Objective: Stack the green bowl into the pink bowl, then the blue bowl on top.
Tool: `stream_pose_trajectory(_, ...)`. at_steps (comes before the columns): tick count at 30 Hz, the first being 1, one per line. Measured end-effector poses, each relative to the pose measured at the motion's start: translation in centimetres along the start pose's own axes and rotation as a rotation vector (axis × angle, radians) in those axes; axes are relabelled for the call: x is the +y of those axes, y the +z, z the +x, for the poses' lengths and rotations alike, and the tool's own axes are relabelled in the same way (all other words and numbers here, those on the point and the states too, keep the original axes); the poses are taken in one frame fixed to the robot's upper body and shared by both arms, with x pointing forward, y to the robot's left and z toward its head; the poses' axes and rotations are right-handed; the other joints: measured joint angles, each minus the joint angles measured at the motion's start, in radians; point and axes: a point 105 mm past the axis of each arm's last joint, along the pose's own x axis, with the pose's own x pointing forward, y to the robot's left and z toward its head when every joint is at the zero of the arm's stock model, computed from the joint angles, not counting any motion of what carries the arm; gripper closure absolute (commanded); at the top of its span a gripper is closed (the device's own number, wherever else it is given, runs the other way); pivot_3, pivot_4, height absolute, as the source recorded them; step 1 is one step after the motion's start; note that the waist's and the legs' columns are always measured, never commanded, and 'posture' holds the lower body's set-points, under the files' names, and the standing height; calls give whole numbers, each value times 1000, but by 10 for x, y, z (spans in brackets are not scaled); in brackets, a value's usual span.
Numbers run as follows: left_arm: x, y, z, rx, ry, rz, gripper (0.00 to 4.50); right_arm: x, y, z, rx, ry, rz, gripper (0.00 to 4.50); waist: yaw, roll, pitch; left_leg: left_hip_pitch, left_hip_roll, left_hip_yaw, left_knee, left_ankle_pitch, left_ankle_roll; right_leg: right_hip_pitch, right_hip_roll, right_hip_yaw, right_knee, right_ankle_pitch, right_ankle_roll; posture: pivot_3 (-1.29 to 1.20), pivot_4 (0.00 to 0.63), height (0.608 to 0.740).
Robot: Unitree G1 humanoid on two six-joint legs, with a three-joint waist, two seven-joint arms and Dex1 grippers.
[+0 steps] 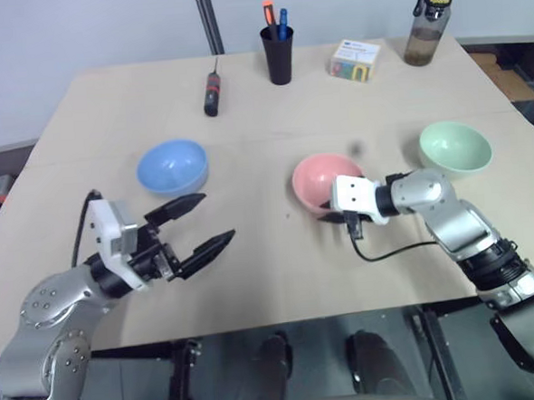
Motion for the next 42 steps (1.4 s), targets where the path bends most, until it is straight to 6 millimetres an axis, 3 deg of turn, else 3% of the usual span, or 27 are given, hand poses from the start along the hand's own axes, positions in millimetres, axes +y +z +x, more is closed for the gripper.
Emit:
stream_pose_trajectory(2, 1, -2, 2, 1, -18, -7, 0, -7, 0, -1, 4, -84, 20, 2064, 1, 0, 0, 0, 0, 1, 0, 0, 0, 0, 0, 1, 0, 1, -2, 0, 150, 740)
stream_pose_trajectory(6, 3, -2, 5, -2, -34, -11, 0, -9, 1, -24, -15, -161, 80, 2064, 10, 0, 0, -2, -1, 1, 0, 0, 0, -1, -1, 0, -1, 2, -2, 0, 150, 740)
stream_pose_trajectory(12, 0, -1, 13, -11, -86, -13, 0, -5, -7, -99, -48, -286, 277, 2064, 28, -1, 0, -3, -1, 2, 0, -1, -1, 0, -2, 0, -3, 1, -2, 0, 150, 740)
stream_pose_trajectory(16, -1, 2, 15, -20, -109, -17, 0, -20, -29, -138, 20, -468, 352, 2064, 24, -1, 0, -1, 0, 3, 0, -1, -1, 0, -2, 1, -2, -2, -2, 0, 150, 740)
stream_pose_trajectory(18, -8, 7, 24, -54, -204, -44, 0, -48, -69, -159, 138, -682, 396, 2064, 23, -1, 0, 0, 2, 6, 2, -1, -1, 0, -1, 1, -1, -2, -2, 0, 150, 740)
stream_pose_trajectory(20, -14, 12, 25, -77, -267, -72, 0, -58, -101, -170, 235, -785, 445, 2064, 24, -1, 0, -1, 2, 8, 2, 0, -1, 0, -2, 2, -1, -1, -4, 0, 150, 740)
stream_pose_trajectory(22, -14, 22, 28, -108, -308, -88, 0, -64, -121, -162, 290, -802, 456, 2064, 20, -1, 0, -1, 2, 9, 2, -1, -1, -1, -1, 3, -2, 2, -3, 0, 150, 740)
stream_pose_trajectory(26, -7, 28, 34, -131, -270, -54, 0, -70, -132, -152, 321, -801, 445, 2064, 9, 0, 1, -2, 2, 11, 1, -1, -1, -2, -2, 4, -3, 3, -2, 0, 150, 740)
stream_pose_trajectory(29, 2, 27, 38, -130, -195, -31, 0, -76, -137, -149, 320, -808, 467, 2790, 5, -2, 1, -2, 2, 11, 1, -1, -1, -1, -2, 4, -3, 3, -2, 0, 150, 740)
stream_pose_trajectory(31, 2, 26, 37, -126, -191, -27, 0, -77, -141, -148, 321, -807, 489, 3820, 3, -2, 1, -2, 2, 11, 1, -1, -1, -1, -1, 4, -3, 3, -2, 0, 150, 740)
stream_pose_trajectory(33, 1, 22, 36, -113, -182, -30, 0, -77, -141, -147, 319, -802, 488, 4481, 2, -2, 1, -2, 2, 11, 1, -1, -1, -1, -1, 4, -3, 3, -2, 0, 150, 740)
stream_pose_trajectory(37, 2, 17, 34, -97, -161, -26, 0, -78, -139, -145, 310, -788, 484, 4481, 1, -2, 1, -2, 2, 11, 1, -1, -1, -1, -1, 4, -2, 3, -2, 0, 150, 740)
stream_pose_trajectory(38, 1, 17, 34, -95, -157, -21, 0, -78, -138, -145, 310, -784, 480, 4481, 1, -2, 1, -2, 2, 11, 1, -1, -1, -1, -1, 4, -2, 3, -2, 0, 150, 740)
stream_pose_trajectory(41, 1, 11, 35, -68, -129, -9, 0, -81, -111, -136, 233, -728, 402, 4481, 0, -1, 2, -1, 2, 11, 1, -1, -1, -2, -1, 4, -2, 3, -2, 0, 150, 740)
stream_pose_trajectory(42, 3, 9, 36, -58, -109, -3, 0, -79, -86, -127, 148, -670, 356, 4481, 0, -1, 2, -1, 3, 11, 1, -1, -1, -2, -1, 4, -2, 3, -2, 0, 150, 740)
